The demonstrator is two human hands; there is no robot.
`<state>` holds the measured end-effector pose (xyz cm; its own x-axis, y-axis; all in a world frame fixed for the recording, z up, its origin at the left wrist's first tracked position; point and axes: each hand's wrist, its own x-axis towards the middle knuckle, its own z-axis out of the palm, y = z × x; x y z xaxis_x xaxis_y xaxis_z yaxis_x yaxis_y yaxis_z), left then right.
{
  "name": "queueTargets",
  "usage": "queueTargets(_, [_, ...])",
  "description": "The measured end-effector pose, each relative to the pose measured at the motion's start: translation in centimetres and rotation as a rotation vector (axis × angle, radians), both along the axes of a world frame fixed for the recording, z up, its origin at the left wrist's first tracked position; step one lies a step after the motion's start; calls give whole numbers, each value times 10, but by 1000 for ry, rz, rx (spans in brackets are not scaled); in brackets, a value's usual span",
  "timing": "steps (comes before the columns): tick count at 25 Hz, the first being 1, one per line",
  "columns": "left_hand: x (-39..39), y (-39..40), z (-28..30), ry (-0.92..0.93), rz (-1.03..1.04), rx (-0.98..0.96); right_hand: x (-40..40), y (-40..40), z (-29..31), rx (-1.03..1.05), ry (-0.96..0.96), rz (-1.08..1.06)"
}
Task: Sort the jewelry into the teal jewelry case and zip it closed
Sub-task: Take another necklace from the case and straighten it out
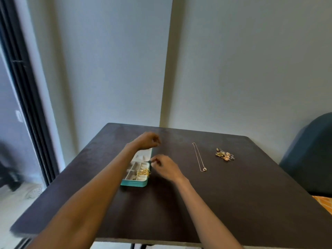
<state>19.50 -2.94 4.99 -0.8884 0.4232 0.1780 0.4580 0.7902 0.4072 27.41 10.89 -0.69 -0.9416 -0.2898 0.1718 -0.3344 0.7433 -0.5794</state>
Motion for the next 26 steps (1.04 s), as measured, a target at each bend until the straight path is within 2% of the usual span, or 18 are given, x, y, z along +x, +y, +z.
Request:
queueTargets(3, [16, -39, -22, -89, 19, -81, 3, -26, 0, 163, -28, 19])
queueTargets(5, [22, -51, -30, -159, 23, -62, -1, -29, 2, 234, -58, 23])
queueTargets(13, [18, -60, -21, -265, -25, -48, -13, -28, 15, 229, -106, 20])
queueTargets(16, [18, -60, -12, -233, -66, 42, -15, -29, 26, 61, -105, 14])
queueTargets(19, [23, -58, 0, -251, -98, 194, -14, -28, 41, -211, -148, -4])
queueTargets(24, [40, -56, 11, -468, -108, 773, -16, -30, 74, -694, -208, -5])
queueTargets(26, [42, -56, 18, -479, -132, 897, -18, -28, 83, -843, -219, -44])
